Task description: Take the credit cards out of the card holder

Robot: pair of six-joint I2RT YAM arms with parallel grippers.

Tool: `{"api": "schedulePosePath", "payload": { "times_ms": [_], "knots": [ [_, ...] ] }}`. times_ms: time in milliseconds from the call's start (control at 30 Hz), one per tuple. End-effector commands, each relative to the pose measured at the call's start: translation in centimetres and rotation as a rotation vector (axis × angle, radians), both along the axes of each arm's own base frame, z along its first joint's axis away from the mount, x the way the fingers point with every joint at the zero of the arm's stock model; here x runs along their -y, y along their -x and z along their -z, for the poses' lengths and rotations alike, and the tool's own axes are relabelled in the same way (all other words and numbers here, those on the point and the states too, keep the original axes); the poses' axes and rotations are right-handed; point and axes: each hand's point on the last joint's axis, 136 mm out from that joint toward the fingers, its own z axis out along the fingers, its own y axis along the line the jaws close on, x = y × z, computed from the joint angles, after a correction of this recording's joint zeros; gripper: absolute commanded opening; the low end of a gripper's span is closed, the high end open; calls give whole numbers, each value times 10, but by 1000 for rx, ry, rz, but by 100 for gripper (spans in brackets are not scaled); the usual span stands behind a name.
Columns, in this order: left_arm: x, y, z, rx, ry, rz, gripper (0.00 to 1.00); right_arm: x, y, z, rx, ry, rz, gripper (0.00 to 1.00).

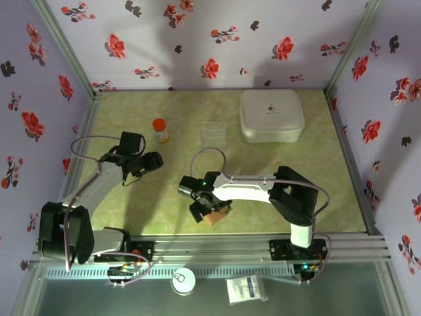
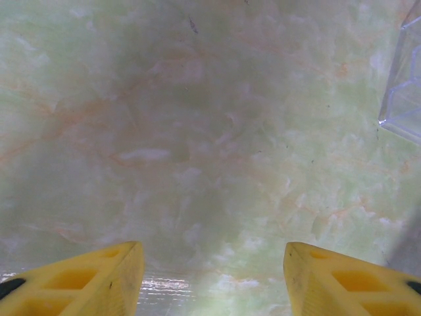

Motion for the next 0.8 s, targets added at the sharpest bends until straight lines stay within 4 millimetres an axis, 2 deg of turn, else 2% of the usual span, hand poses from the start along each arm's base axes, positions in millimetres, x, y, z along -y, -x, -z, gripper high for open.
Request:
{"api": "schedulePosePath", "payload": {
  "times_ms": [0,767],
  "knots": [
    [3,-10,-11,27,25,-1,58,4,-1,-8,-18,-6,-29,96],
    [3,-10,-8,16,18,4,59,4,0,18,-99,-4,-66,85]
  ]
}}
